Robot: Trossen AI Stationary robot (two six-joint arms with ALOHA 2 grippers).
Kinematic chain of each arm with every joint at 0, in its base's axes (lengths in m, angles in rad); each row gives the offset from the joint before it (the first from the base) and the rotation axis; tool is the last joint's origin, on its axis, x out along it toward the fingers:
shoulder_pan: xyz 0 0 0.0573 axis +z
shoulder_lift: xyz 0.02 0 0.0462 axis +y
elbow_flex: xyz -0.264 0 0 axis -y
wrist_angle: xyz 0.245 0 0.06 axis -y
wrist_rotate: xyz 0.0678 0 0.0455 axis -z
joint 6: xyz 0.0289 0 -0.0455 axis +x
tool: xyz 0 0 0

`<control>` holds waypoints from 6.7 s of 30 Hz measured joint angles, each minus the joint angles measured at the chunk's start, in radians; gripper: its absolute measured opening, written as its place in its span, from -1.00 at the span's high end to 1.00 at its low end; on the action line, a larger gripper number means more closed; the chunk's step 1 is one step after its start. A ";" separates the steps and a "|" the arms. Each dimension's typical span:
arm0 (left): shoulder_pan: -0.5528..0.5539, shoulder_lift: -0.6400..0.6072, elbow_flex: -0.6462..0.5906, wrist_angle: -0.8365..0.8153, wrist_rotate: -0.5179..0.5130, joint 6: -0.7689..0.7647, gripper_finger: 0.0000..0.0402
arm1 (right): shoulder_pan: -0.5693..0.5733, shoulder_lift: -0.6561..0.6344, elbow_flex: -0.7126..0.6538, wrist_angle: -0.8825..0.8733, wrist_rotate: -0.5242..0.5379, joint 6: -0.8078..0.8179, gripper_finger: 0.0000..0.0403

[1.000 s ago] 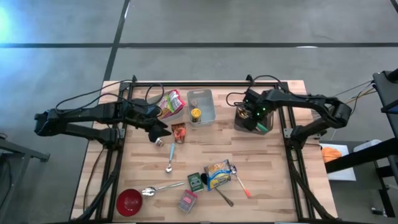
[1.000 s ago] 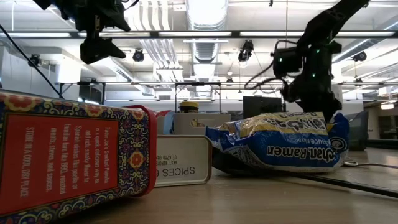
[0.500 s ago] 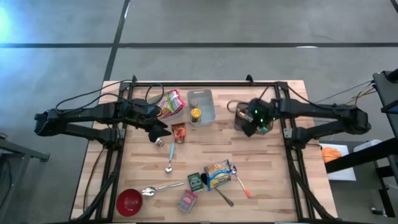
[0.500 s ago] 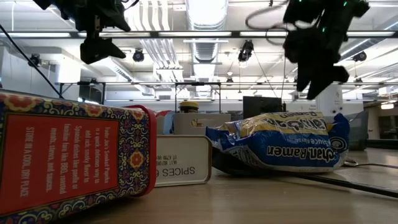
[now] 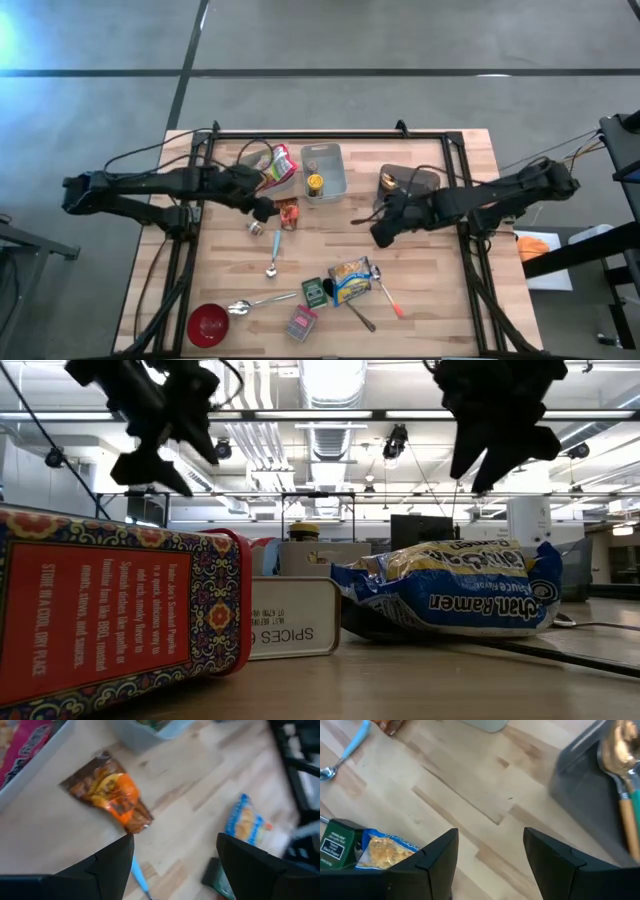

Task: Pick & Place Food Item
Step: Put the orange seasoning pack into the right gray bin

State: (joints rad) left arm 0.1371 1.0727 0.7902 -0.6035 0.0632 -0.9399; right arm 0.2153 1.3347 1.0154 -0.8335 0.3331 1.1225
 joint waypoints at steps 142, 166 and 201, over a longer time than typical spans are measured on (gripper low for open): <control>-0.223 0.140 0.138 0.267 -0.029 0.628 0.84 | -0.324 0.486 0.712 0.177 -0.708 -0.338 0.96; -0.222 0.043 0.141 0.235 -0.063 0.444 -0.76 | -0.387 0.457 0.714 0.147 -0.697 -0.430 0.96; -0.239 -0.002 0.139 0.473 -0.011 0.393 -0.76 | -0.689 0.452 0.611 0.130 -0.487 -1.203 0.96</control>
State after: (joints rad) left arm -0.1016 1.0706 0.9291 -0.1303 0.0525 -0.5474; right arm -0.4735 1.7870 1.6262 -0.7034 -0.1543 -0.0807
